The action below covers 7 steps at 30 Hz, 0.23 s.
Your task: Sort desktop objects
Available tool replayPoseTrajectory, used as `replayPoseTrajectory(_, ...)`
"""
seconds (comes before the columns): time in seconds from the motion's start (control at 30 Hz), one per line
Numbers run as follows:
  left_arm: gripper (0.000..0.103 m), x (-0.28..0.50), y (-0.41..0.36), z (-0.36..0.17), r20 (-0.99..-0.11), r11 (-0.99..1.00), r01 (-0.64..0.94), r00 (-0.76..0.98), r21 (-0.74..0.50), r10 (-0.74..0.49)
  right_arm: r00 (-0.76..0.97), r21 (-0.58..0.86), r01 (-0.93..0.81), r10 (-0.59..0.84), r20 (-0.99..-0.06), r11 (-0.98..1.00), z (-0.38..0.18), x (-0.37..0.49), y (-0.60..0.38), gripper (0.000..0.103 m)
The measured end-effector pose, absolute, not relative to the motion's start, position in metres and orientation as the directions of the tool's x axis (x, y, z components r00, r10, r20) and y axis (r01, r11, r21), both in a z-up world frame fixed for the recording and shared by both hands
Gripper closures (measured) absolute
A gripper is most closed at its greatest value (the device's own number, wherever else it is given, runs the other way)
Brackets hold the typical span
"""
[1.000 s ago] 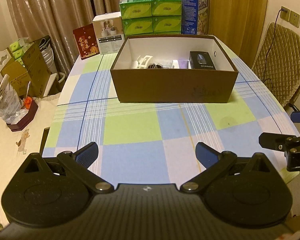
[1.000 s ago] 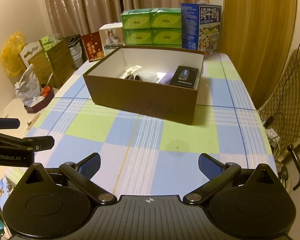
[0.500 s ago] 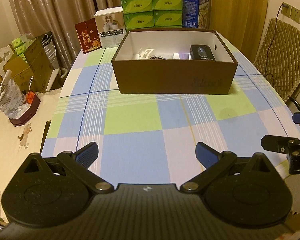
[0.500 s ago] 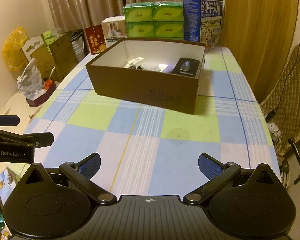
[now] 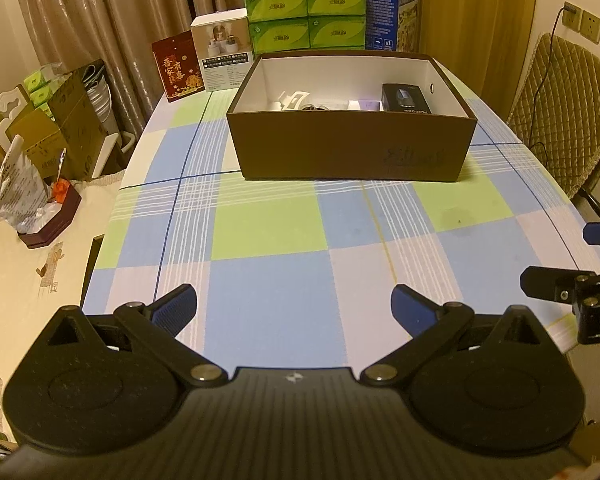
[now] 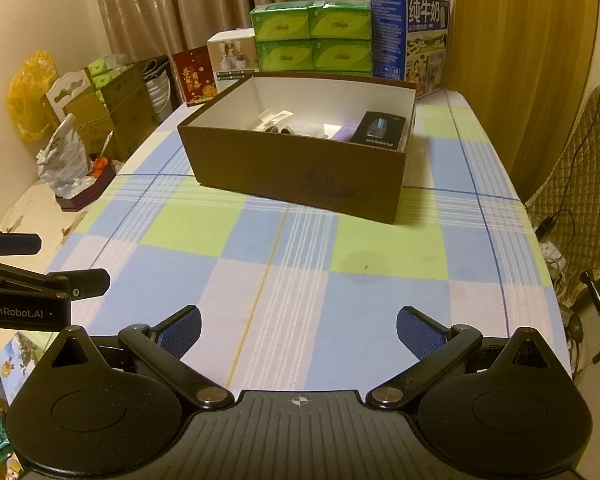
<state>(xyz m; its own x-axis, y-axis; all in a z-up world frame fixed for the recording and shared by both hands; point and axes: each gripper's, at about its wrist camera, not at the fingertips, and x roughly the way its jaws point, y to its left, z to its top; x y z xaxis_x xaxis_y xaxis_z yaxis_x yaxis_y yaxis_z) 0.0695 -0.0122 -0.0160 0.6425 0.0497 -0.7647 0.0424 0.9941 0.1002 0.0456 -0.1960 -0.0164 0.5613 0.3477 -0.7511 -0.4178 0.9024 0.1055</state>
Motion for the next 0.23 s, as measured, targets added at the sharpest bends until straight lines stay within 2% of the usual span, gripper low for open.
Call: replayPoseTrajectory(0.23,0.001,0.0738,-0.0072,-0.0148,-0.761,0.994,0.046,0.647,0.098,0.045,0.562,0.112,-0.407,0.345,-0.752,0.907,-0.0163,0.0477,-0.1907,0.002)
